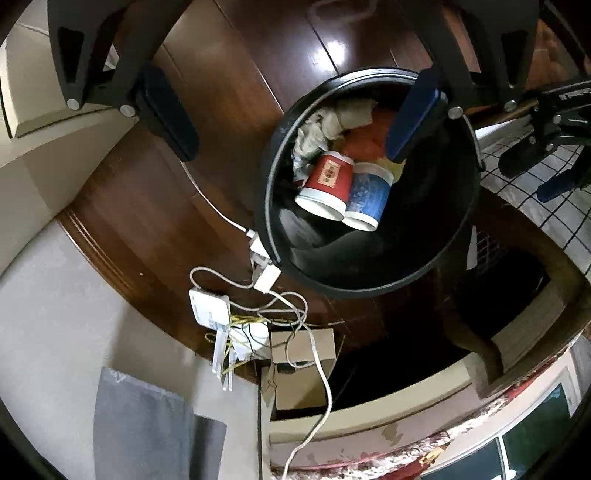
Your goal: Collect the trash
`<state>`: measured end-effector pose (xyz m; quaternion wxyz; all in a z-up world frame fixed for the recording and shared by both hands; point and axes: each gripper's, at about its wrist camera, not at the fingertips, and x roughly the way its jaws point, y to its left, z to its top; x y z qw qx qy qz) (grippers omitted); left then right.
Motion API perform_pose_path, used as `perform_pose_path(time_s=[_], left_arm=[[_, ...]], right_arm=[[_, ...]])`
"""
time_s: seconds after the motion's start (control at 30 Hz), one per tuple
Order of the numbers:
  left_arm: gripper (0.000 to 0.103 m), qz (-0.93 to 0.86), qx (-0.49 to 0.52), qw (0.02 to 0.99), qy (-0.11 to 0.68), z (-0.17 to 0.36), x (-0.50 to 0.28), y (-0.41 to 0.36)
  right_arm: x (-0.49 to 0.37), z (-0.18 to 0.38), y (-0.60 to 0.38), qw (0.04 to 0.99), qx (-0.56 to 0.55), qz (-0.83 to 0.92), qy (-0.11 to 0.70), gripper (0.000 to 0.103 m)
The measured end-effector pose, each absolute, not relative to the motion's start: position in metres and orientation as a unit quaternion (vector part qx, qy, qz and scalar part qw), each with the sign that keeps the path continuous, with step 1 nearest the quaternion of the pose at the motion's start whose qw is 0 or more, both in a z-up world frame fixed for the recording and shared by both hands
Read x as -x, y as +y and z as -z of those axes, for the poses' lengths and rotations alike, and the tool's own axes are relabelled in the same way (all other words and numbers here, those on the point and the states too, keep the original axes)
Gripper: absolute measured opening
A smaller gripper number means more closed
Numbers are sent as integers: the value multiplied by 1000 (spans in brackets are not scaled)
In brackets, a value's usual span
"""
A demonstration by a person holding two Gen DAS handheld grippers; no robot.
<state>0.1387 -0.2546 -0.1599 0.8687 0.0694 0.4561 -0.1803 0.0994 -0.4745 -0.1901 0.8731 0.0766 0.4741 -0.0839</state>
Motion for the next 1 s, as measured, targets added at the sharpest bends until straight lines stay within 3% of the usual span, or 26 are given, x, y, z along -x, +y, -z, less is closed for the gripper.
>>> perform_pose_path(time_s=[0.57,1.0], left_arm=[[102,88,-60,893,437,106,-101,-204],[102,114,-67,923,362,33,-59,-168]], right_arm=[[-65,120,-412,902,-46,67,424,102],[-27,37,-367,924,-26,65,375,102]])
